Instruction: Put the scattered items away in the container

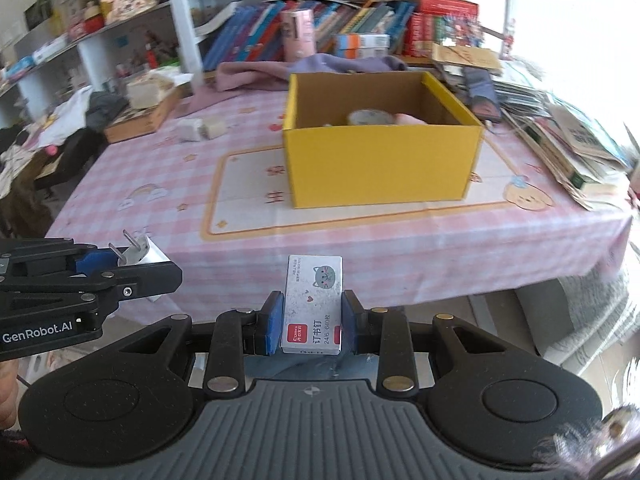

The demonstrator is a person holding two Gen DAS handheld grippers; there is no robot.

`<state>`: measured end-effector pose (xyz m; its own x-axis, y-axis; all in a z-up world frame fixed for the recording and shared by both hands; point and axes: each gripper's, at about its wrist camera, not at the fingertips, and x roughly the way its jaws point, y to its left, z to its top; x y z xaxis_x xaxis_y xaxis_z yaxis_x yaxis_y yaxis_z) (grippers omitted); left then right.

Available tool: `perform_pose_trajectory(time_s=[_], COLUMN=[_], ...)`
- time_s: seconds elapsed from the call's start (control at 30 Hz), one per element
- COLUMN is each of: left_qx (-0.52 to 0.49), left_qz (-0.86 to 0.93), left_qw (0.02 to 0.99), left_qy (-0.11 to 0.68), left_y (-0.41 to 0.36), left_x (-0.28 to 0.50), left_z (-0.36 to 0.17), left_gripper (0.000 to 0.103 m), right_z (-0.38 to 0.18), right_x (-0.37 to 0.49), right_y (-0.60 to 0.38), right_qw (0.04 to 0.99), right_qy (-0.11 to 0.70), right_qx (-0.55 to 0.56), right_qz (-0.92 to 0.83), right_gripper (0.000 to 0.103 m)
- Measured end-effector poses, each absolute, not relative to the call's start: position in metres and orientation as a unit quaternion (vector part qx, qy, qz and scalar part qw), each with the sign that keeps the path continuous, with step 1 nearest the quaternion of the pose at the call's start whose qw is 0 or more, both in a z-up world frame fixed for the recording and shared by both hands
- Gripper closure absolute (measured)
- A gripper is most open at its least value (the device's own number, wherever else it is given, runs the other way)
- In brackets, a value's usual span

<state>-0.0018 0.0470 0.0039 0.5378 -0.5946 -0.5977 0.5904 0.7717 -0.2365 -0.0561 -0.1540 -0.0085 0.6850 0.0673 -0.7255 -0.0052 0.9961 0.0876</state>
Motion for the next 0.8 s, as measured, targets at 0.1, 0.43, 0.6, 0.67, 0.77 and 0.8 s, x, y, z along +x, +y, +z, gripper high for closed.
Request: perform_pose_trajectory(time_s=[0.1, 0.43, 0.6, 0.67, 0.77, 0.8], left_qx=[0.004, 0.018, 0.025, 0.028, 0.033, 0.035], left_qz=[-0.353, -0.386, -0.392, -0.392, -0.391, -0.390], left_qw=[0.871, 0.854, 0.850, 0.851, 0.854, 0.855], left_qy=[0.342, 0.349, 0.351, 0.349, 0.341, 0.339], left_y=[0.035, 0.004, -0.006, -0.010, -0.016, -0.018], left_x=[0.003, 0.022, 0.034, 0.041, 0.052, 0.056], left_z=[0.003, 0.000, -0.002, -0.002, -0.001, -0.001], left_gripper=[0.076, 0.076, 0.076, 0.076, 0.076, 0.076], right_z=[-0.008, -0.011, -0.013, -0.014, -0.015, -0.015], right_x=[-0.057, -0.048, -0.034, -0.027, -0.012, -0.006], right_y=[-0.164, -0.190, -0.201, -0.204, -0.210, -0.212], right_qw=[0.917, 0.913, 0.911, 0.912, 0.914, 0.914], right_qy=[0.397, 0.403, 0.405, 0.403, 0.400, 0.399], right_qx=[0.047, 0.062, 0.069, 0.069, 0.068, 0.068], right_qz=[0.004, -0.028, -0.034, -0.033, -0.029, -0.027], right_gripper=[0.074, 0.074, 0.074, 0.074, 0.074, 0.074])
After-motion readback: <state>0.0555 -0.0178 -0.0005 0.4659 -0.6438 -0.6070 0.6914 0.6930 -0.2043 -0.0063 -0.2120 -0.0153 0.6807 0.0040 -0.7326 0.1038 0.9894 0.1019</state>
